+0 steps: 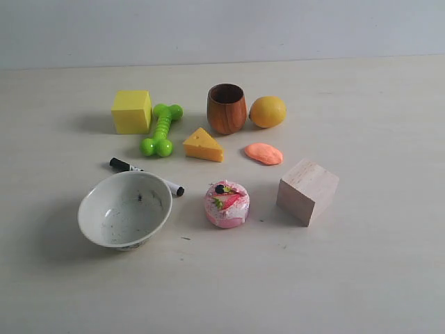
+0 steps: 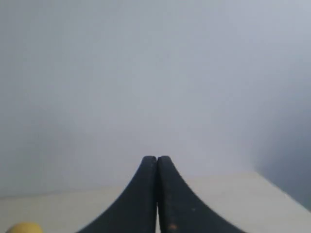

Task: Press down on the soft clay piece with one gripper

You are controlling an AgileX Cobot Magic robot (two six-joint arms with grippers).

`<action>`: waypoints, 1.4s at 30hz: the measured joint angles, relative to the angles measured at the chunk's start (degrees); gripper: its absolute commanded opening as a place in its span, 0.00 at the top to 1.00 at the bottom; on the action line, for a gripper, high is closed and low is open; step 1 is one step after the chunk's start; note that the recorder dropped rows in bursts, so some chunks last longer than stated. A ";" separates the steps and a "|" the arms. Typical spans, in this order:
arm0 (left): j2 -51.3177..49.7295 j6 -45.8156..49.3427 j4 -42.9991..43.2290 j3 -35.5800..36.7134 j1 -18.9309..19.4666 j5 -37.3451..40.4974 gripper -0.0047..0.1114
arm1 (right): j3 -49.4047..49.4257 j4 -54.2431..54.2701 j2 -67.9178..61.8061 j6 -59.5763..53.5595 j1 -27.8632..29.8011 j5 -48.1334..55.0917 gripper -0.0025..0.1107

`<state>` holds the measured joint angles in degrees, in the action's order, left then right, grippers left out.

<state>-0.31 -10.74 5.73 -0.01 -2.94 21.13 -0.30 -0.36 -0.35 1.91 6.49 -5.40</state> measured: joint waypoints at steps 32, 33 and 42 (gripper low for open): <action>0.00 0.00 0.00 0.00 0.00 0.00 0.96 | -32.25 1.50 -18.28 4.03 0.00 12.74 0.98; 0.00 0.00 0.00 0.00 0.00 0.00 0.96 | -34.39 1.50 -20.24 3.87 0.00 15.70 0.98; 0.00 0.00 0.00 0.00 0.00 0.00 0.96 | -48.07 24.12 -35.57 -21.56 -1.35 33.08 0.98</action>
<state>-0.31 -10.74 5.73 -0.01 -2.94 21.13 -48.37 23.76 -35.92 -19.65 5.14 27.68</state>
